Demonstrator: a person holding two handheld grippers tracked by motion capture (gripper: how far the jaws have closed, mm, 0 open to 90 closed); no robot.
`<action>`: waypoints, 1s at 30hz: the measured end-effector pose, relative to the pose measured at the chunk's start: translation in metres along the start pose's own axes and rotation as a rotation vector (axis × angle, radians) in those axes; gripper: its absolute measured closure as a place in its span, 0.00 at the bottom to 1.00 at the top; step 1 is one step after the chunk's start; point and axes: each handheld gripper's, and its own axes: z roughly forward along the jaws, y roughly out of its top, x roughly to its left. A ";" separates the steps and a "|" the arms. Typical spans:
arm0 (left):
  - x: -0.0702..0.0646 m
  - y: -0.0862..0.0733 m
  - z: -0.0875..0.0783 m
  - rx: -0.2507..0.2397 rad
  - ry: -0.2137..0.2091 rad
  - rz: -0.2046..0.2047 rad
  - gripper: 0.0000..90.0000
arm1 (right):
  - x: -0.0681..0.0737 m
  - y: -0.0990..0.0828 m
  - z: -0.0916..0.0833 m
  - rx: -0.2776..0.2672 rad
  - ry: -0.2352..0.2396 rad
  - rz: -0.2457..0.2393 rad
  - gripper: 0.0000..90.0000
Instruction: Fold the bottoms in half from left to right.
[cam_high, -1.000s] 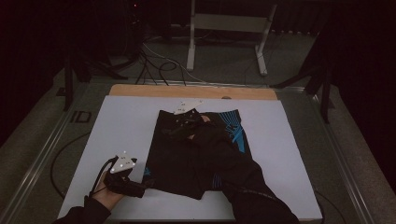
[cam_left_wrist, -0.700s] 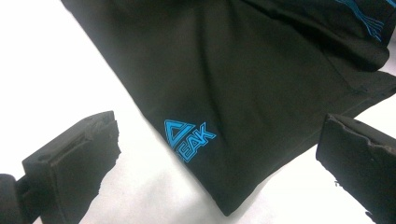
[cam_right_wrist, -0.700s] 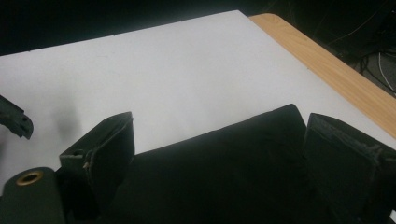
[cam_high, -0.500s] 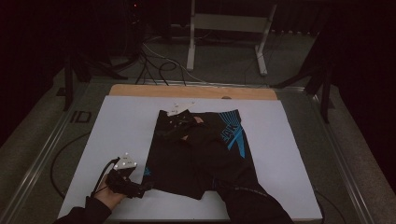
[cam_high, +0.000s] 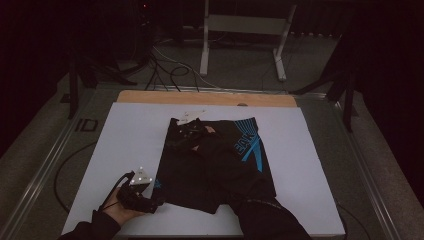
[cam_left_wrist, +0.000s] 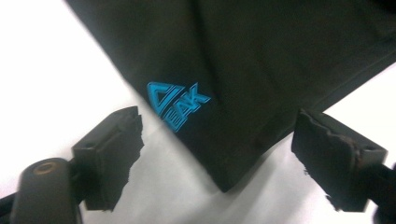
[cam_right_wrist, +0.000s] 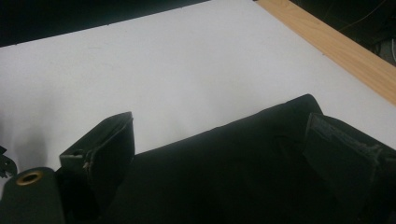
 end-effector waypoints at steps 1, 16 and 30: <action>0.000 0.000 0.000 0.006 0.006 -0.003 0.25 | -0.001 -0.001 0.002 0.004 -0.002 -0.003 0.10; -0.008 0.003 0.004 0.031 0.032 0.037 0.69 | -0.002 -0.003 0.010 0.017 -0.002 0.006 0.10; -0.012 0.012 -0.006 -0.046 0.000 0.015 0.95 | -0.003 -0.006 0.018 0.017 0.007 0.018 0.10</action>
